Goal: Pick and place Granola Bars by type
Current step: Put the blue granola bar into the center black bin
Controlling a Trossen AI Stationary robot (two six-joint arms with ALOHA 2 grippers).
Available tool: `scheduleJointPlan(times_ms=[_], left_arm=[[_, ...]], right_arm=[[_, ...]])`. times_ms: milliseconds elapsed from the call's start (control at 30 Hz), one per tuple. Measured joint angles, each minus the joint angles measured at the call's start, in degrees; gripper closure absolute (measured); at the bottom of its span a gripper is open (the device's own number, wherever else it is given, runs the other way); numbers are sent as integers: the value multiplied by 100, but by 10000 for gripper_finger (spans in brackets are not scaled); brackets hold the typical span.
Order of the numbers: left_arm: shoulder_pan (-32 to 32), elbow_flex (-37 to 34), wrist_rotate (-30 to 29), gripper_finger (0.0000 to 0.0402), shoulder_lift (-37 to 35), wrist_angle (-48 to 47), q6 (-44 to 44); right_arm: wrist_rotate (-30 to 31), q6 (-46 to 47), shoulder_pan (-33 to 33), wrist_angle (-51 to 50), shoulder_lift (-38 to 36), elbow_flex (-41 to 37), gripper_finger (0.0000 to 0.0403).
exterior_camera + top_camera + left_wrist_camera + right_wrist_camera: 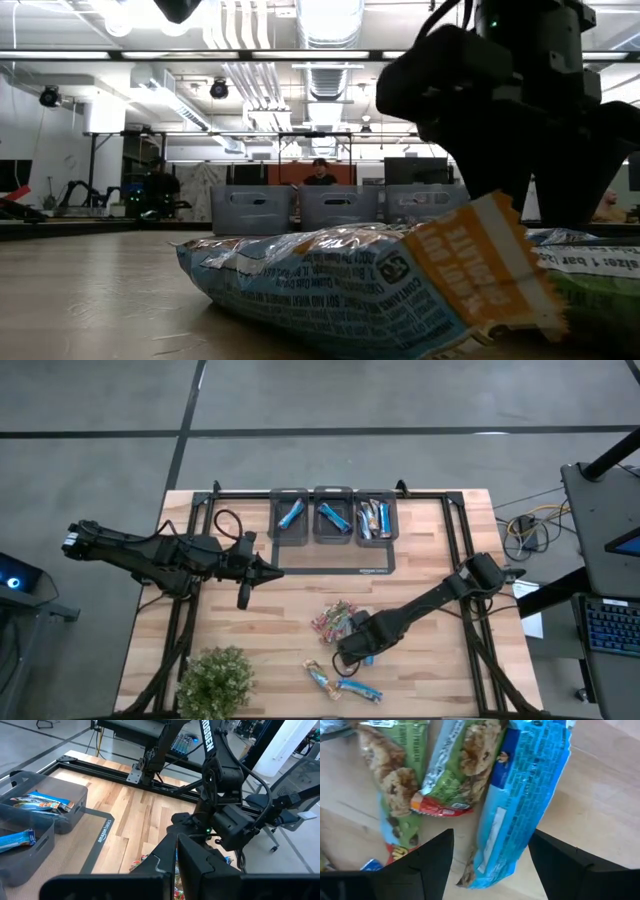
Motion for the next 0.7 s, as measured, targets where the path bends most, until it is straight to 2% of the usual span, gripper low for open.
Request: scheduleJointPlan(times_ms=[700], left_arm=[[0, 0, 0, 401, 0, 13, -55]], right_arm=[[-13, 28, 6, 247, -20, -287, 165]])
